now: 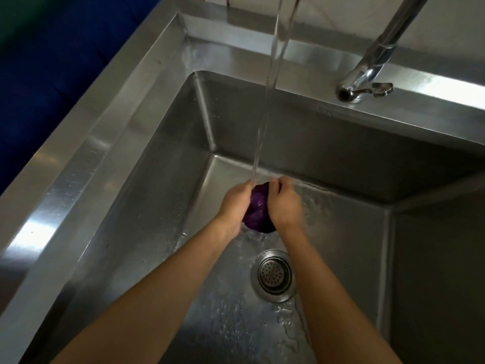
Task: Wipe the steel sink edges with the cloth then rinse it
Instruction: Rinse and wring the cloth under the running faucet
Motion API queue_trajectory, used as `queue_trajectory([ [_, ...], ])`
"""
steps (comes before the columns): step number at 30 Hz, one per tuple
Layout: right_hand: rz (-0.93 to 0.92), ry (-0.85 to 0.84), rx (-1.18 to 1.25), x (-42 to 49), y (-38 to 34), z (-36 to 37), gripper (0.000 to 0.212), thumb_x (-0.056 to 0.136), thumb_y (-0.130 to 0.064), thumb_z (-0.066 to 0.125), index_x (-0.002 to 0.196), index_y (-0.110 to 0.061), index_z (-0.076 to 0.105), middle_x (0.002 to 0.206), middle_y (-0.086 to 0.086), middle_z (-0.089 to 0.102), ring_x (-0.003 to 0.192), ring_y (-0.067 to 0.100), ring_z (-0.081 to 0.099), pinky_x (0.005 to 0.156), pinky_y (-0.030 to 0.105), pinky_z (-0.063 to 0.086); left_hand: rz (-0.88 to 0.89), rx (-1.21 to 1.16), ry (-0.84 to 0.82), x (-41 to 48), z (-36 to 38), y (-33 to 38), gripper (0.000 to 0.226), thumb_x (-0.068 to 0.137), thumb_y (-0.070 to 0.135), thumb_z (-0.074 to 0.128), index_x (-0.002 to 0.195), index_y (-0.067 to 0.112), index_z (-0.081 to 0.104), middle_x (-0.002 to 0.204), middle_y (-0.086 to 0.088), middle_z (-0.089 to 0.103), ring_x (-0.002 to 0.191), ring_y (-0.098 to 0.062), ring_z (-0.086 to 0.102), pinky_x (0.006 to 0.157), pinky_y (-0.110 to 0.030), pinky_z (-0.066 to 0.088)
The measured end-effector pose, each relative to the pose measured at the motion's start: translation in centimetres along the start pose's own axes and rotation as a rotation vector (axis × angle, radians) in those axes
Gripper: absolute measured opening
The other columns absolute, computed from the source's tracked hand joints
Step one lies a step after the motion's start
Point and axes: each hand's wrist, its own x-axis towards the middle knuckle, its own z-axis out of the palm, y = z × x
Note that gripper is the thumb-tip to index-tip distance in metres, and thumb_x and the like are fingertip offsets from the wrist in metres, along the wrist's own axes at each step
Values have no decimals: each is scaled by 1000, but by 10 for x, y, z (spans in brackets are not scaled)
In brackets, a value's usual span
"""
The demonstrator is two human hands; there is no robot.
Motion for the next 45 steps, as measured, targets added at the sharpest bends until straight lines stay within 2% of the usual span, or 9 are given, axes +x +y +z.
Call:
queue_trajectory([
  [7, -266, 14, -239, -45, -29, 11, 33, 98, -39, 32, 110, -13, 46, 106, 14, 64, 95, 34, 62, 74, 36, 46, -37, -87, -167, 0, -5, 3, 46, 101, 19, 25, 61, 9, 44, 32, 1, 51, 29, -5, 50, 35, -11, 39],
  [11, -62, 0, -185, -1, -30, 11, 36, 99, -31, 31, 105, -5, 56, 110, 19, 65, 102, 36, 60, 74, 34, 41, -124, -58, -53, 1, -3, 1, 39, 96, 21, 40, 62, 11, 55, 39, -1, 57, 46, -16, 59, 53, -23, 44],
  [15, 11, 21, -139, 16, -10, 11, 36, 98, -34, 36, 111, -3, 50, 114, 22, 62, 104, 38, 59, 79, 37, 44, -44, -15, 49, 4, -7, 4, 30, 92, 23, 47, 64, 15, 56, 58, -3, 60, 58, -17, 57, 49, -23, 46],
  [21, -396, -16, -216, -19, -2, 20, 33, 95, -22, 42, 117, -1, 54, 121, 18, 57, 112, 31, 47, 96, 28, 33, -196, -343, -173, 10, -19, 9, 44, 86, 60, 48, 77, 20, 66, 66, 1, 67, 67, -14, 60, 67, -28, 46],
  [27, -224, -278, 449, -40, 4, -4, 27, 91, 1, 44, 107, -8, 63, 113, 8, 63, 103, 13, 57, 93, 14, 42, -227, -291, -175, 9, -12, 6, 29, 86, 39, 60, 65, 21, 55, 52, 1, 59, 47, -13, 61, 59, -24, 50],
  [32, -21, -46, 654, -29, -12, -48, 21, 97, -10, 36, 85, -15, 53, 77, 6, 65, 75, 19, 63, 67, 30, 51, -165, -322, -212, 7, 4, 4, 25, 87, 19, 59, 67, 25, 45, 44, 1, 55, 34, -15, 53, 39, -21, 45],
  [37, -124, 229, 512, -14, -38, -105, 41, 97, -46, 31, 74, -22, 55, 70, 3, 64, 59, 13, 54, 59, 29, 43, -101, -277, -186, 0, 8, 14, 43, 52, 47, 83, 60, 20, 50, 43, 5, 53, 31, -10, 49, 35, -18, 40],
  [41, -168, 314, 483, -11, -63, -129, 53, 95, -56, 24, 71, -21, 56, 62, -2, 58, 60, 9, 52, 66, 31, 44, -97, -291, -139, 0, 10, 22, 42, 82, 55, 59, 63, 18, 51, 49, 4, 54, 41, -11, 53, 45, -19, 44],
  [45, -189, 348, 567, -9, -75, -137, 44, 97, -47, 30, 68, -21, 51, 57, -6, 49, 48, 1, 45, 52, 19, 38, -63, -270, -186, 1, 7, 19, 49, 81, 62, 55, 52, 23, 59, 46, 8, 56, 43, -6, 55, 50, -20, 46],
])
